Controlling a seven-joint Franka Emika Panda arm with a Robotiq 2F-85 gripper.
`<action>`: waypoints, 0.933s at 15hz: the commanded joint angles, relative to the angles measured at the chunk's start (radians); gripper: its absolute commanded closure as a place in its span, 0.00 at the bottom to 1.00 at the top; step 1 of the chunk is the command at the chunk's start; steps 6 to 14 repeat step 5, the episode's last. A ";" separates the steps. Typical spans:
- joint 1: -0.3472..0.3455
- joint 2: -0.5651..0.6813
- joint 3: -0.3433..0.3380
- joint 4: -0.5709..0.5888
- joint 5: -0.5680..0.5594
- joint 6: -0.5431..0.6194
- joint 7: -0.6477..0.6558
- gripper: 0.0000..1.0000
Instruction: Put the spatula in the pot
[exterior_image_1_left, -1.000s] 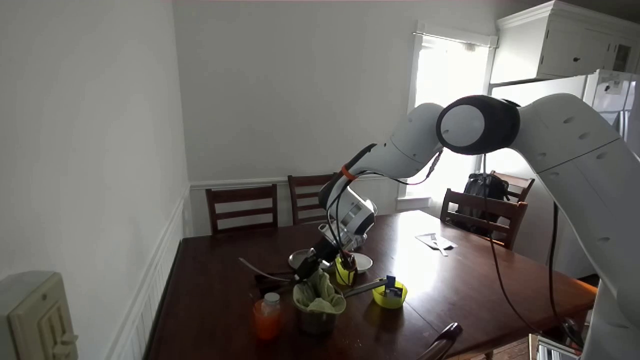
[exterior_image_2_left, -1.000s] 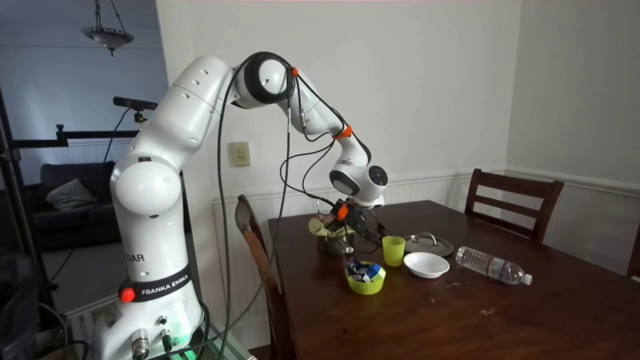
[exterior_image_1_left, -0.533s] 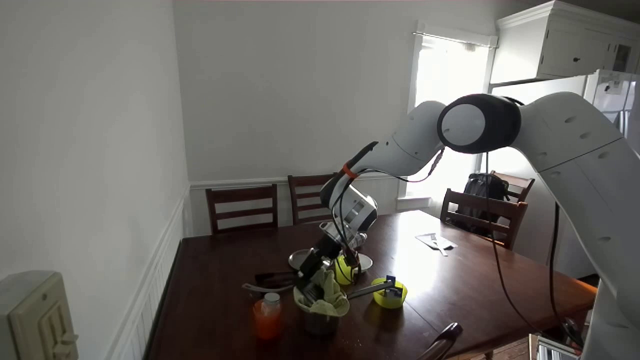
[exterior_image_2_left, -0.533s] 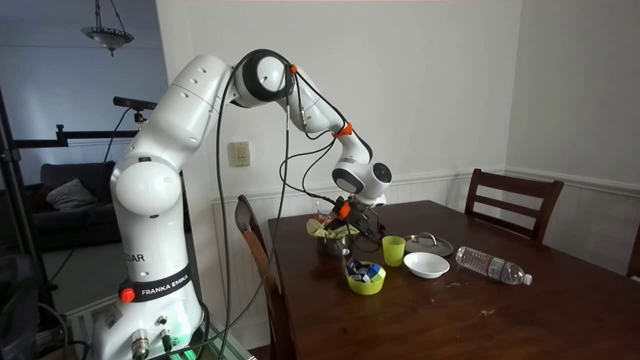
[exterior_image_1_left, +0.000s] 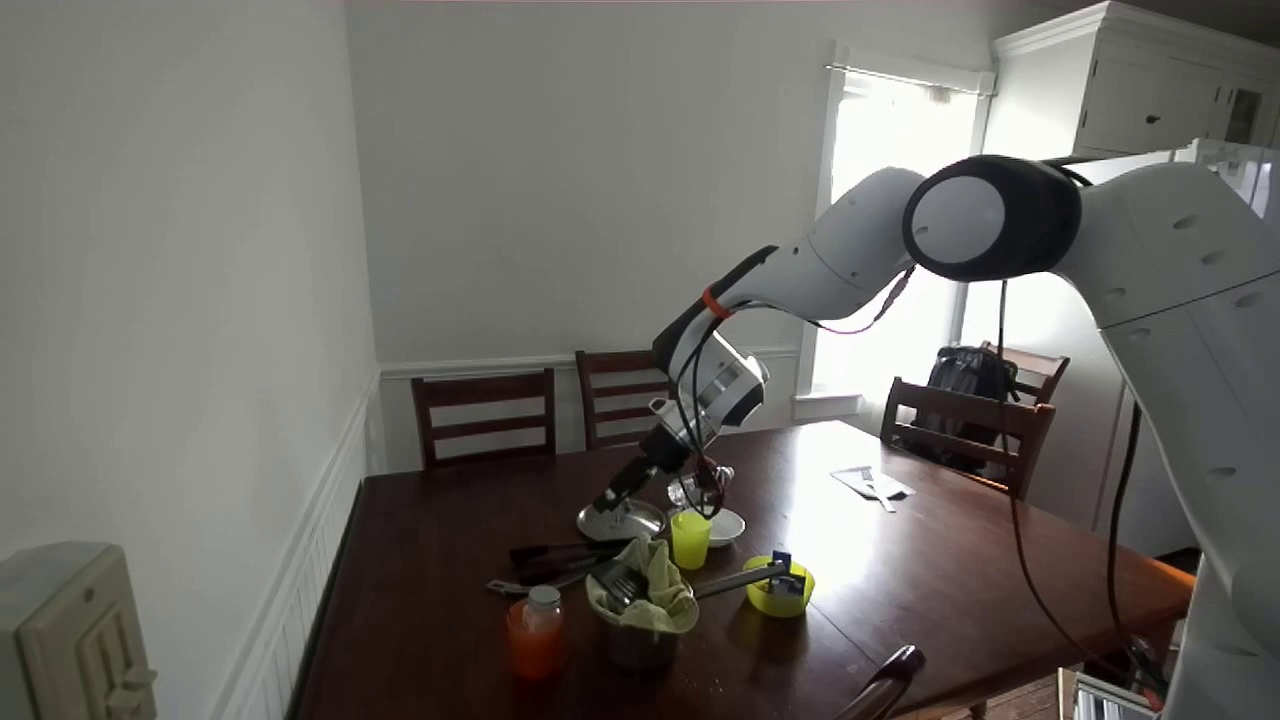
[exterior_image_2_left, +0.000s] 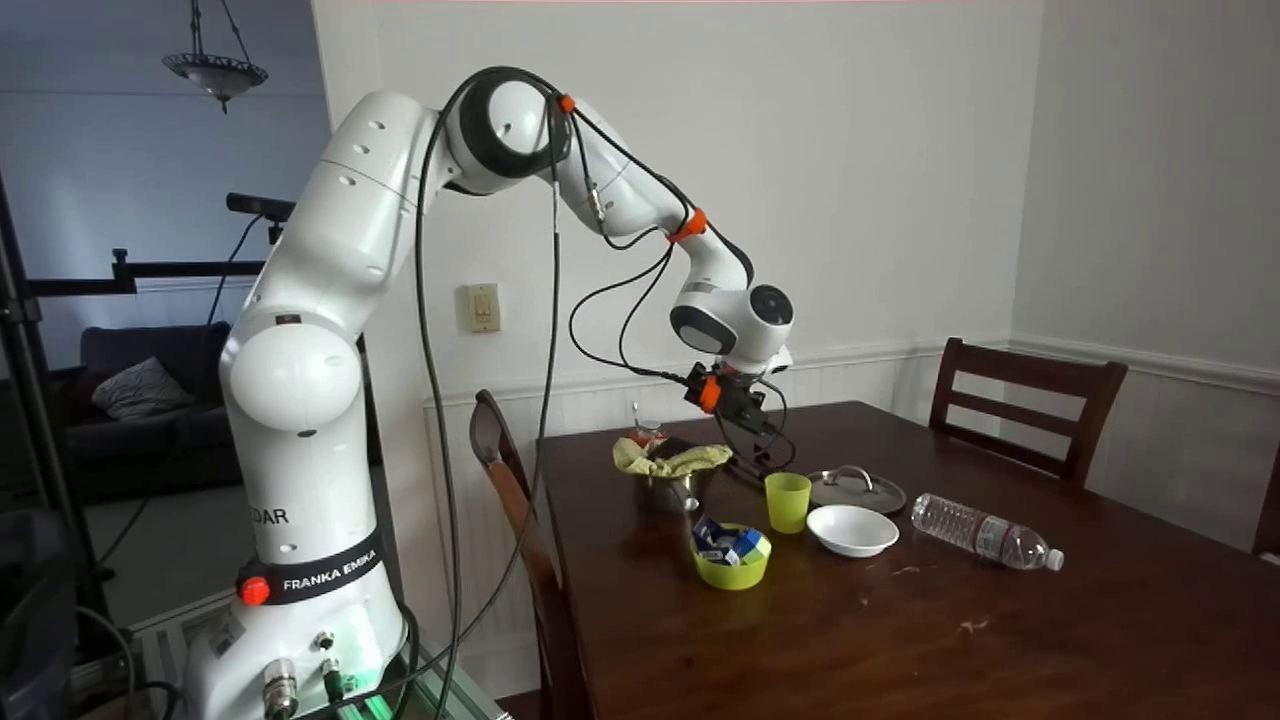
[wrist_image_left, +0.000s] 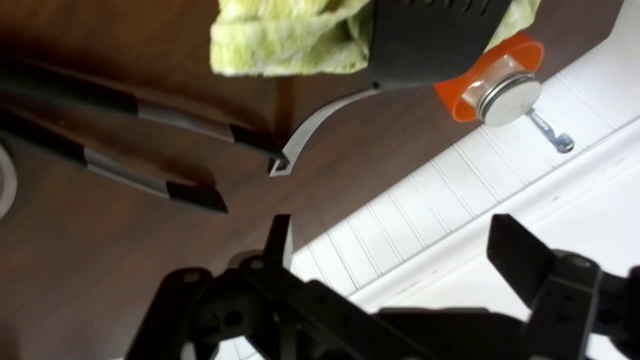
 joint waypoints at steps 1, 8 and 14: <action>-0.031 -0.158 0.002 -0.118 0.088 0.039 -0.209 0.00; -0.022 -0.162 -0.025 -0.087 0.100 0.014 -0.279 0.00; -0.022 -0.162 -0.025 -0.087 0.100 0.014 -0.279 0.00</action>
